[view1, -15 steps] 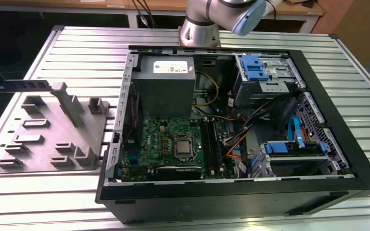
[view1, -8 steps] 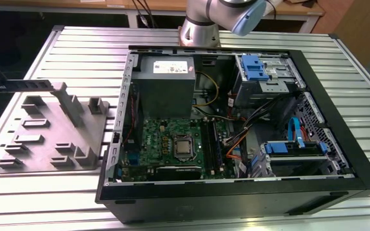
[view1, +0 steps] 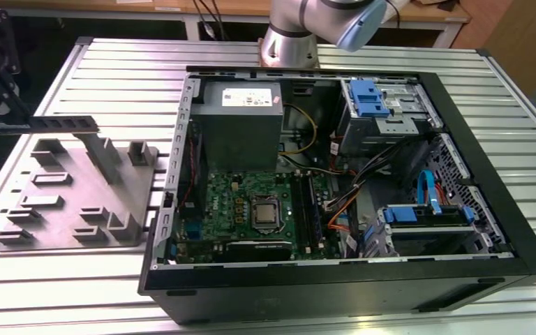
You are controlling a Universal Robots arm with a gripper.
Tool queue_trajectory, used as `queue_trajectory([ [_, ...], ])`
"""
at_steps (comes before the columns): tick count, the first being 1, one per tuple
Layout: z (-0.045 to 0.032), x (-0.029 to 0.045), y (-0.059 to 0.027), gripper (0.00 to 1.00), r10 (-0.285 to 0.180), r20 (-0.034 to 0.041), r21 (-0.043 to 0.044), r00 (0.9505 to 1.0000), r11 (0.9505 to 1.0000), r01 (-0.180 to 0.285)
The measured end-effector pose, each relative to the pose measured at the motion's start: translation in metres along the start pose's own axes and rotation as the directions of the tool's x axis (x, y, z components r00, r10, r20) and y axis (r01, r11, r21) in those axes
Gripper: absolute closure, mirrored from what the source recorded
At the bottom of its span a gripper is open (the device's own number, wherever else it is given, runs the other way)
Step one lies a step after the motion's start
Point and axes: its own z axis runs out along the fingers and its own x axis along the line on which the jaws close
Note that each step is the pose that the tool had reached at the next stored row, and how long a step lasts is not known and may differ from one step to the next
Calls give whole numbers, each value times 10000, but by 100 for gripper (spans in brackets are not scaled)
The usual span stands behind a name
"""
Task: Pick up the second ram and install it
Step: 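Pick up the second ram and move it above second insertion slot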
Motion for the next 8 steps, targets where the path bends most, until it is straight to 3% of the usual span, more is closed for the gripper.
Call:
queue_trajectory([
  [8, -14, 2, -321, 92, 0, 1, 0, 10000, 10000, 0],
])
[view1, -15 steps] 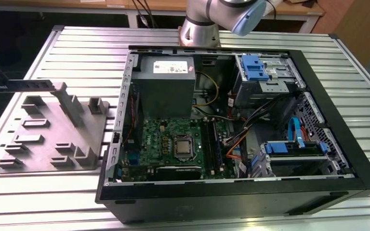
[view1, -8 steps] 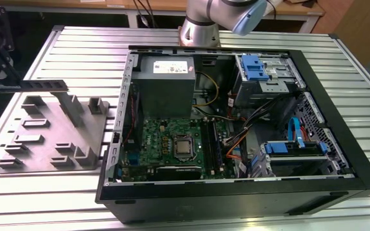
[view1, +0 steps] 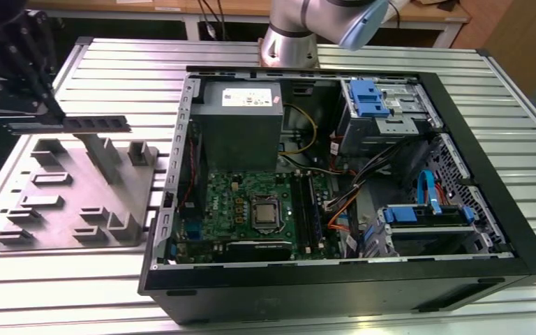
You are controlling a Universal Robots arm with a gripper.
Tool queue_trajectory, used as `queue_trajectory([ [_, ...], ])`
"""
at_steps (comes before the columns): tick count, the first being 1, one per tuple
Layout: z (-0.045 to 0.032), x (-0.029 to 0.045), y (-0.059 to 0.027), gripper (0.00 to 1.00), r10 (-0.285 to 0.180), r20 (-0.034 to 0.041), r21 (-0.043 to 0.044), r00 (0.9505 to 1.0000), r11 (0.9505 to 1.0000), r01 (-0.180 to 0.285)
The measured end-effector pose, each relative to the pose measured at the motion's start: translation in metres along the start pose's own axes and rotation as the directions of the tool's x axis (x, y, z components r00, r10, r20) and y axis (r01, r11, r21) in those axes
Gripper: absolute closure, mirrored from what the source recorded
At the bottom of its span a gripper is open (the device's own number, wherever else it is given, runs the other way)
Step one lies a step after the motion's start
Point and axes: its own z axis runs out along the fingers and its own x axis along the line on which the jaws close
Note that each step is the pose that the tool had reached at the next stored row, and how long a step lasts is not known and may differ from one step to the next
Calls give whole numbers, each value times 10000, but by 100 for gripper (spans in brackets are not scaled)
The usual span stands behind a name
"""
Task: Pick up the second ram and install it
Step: 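Pick up the second ram and move it above second insertion slot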
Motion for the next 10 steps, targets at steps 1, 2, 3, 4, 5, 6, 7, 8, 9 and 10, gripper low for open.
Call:
queue_trajectory([
  [1, -2, 0, -37, 92, 0, 0, -1, 10000, 10000, 0],
  [2, -4, 0, -77, 92, 0, 0, 0, 10000, 10000, 0],
  [3, -5, 1, -116, 92, -1, 1, 0, 10000, 10000, 1],
  [4, -7, 1, -156, 92, -1, 0, 0, 10000, 10000, 1],
  [5, -9, 1, -198, 92, 0, 0, -1, 10000, 10000, 0],
  [6, -11, 2, -238, 92, 0, 0, 0, 10000, 10000, 0],
  [7, -13, 2, -278, 92, 0, 0, 0, 10000, 10000, 0],
  [8, -14, 2, -319, 92, 0, 1, 0, 10000, 10000, 0],
  [9, -17, 2, -360, 92, 0, 0, -1, 10000, 10000, 0],
  [10, -18, 3, -400, 92, 0, 0, 0, 10000, 10000, 0],
])
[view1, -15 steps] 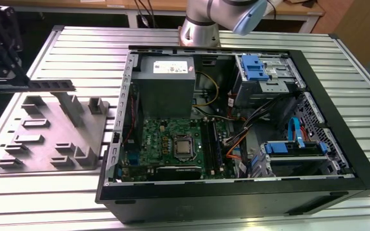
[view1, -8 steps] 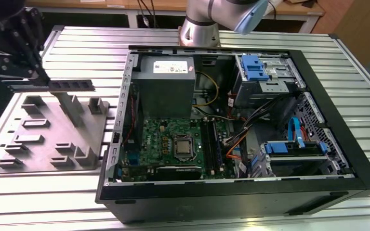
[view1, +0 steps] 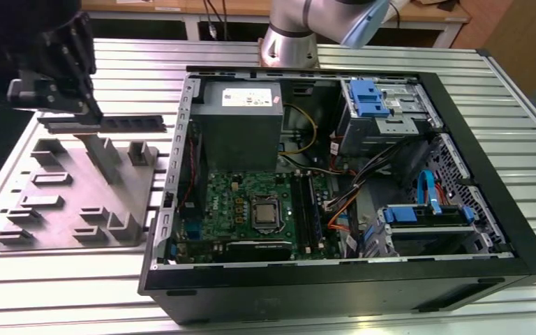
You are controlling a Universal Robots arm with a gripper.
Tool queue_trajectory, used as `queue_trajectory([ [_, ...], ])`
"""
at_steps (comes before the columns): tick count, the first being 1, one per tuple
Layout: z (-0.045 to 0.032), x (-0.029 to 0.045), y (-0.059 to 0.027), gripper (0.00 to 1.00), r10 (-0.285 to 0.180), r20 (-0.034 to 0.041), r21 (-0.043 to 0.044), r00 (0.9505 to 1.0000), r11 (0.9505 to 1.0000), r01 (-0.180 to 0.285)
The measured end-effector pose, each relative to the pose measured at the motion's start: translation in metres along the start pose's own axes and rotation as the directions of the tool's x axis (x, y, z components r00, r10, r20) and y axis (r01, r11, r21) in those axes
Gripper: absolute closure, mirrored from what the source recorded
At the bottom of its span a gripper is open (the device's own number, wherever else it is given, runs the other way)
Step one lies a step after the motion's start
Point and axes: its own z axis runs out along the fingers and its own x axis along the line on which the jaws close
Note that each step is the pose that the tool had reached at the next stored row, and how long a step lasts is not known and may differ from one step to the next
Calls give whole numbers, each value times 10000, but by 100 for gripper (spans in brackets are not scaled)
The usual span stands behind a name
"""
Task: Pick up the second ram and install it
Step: 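Pick up the second ram and move it above second insertion slot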
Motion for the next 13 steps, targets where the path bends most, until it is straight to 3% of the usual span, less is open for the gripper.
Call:
queue_trajectory([
  [13, -25, 4, -549, 92, 0, 0, 0, 10000, 10000, 0],
])
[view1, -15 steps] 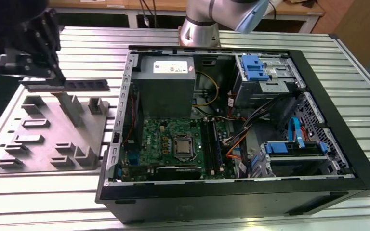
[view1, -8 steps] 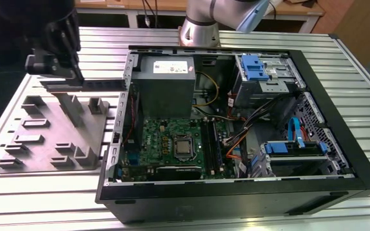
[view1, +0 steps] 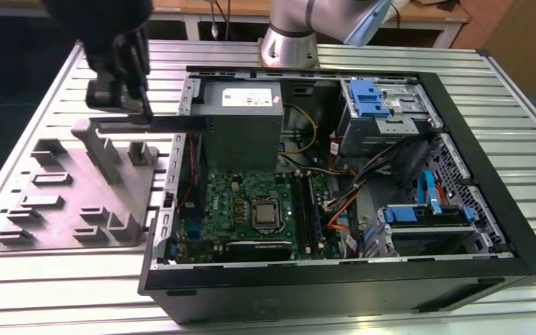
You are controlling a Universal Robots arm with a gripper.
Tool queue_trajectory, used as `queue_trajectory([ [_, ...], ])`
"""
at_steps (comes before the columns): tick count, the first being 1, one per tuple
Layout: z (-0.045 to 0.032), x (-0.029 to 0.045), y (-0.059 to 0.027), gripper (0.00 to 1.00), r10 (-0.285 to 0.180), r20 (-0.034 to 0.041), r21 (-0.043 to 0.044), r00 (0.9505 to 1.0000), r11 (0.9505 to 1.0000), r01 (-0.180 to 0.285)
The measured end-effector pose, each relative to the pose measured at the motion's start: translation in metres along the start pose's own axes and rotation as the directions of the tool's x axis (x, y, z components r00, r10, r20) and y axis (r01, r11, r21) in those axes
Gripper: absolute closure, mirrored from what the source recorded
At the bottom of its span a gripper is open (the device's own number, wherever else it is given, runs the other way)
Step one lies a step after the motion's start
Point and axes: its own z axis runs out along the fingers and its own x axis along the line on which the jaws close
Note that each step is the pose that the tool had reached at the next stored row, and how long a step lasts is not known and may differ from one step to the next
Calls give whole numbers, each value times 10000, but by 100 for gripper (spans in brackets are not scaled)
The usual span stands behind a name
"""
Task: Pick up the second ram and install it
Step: 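Pick up the second ram and move it above second insertion slot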
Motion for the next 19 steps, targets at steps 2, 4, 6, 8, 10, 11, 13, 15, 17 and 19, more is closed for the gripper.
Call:
queue_trajectory([
  [2, -4, 1, -86, 92, -1, -1, -1, 10000, 10000, 1],
  [4, -8, 1, -178, 92, -1, 0, 0, 10000, 10000, 1],
  [6, -12, 2, -265, 92, -1, 0, 0, 10000, 10000, 1],
  [8, -16, 3, -355, 92, 0, -1, -1, 10000, 10000, 0],
  [10, -20, 3, -447, 92, 0, 0, 0, 10000, 10000, 0],
  [11, -22, 4, -492, 92, -1, 0, 1, 10000, 10000, 1],
  [13, -26, 4, -583, 92, -1, 0, 0, 10000, 10000, 1],
  [15, -30, 5, -673, 92, -1, 0, 0, 10000, 10000, 1],
  [17, -34, 5, -763, 92, -1, -1, 0, 10000, 10000, 1],
  [19, -38, 6, -857, 92, 0, 0, 0, 10000, 10000, 0],
])
